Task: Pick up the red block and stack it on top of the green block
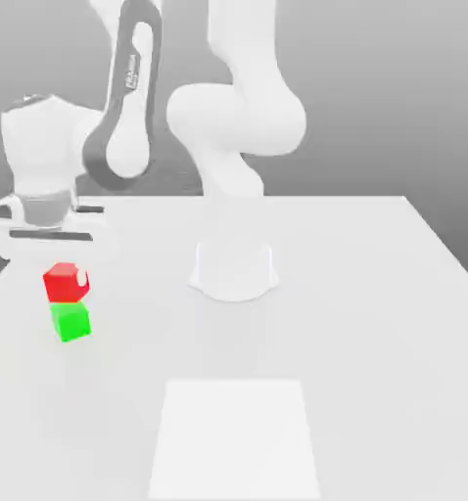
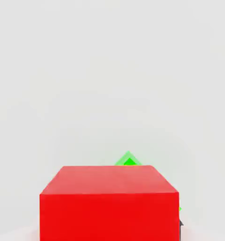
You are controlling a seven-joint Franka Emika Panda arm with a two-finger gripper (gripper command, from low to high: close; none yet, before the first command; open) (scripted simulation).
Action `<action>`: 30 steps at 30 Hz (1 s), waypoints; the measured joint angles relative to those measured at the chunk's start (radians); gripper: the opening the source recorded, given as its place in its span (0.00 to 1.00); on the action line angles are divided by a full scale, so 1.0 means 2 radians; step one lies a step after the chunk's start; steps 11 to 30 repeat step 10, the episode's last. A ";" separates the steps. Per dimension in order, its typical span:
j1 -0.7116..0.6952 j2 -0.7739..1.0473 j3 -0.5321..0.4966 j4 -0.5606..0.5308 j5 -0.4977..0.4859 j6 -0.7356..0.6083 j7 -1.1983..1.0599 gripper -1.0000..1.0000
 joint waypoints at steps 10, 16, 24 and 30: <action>0.031 0.049 -0.011 0.001 0.067 0.039 -0.046 0.00; 0.031 0.049 -0.011 0.001 0.067 0.039 -0.046 0.00; 0.031 0.049 -0.011 0.001 0.067 0.039 -0.046 0.00; 0.031 0.049 -0.011 0.001 0.067 0.039 -0.046 0.00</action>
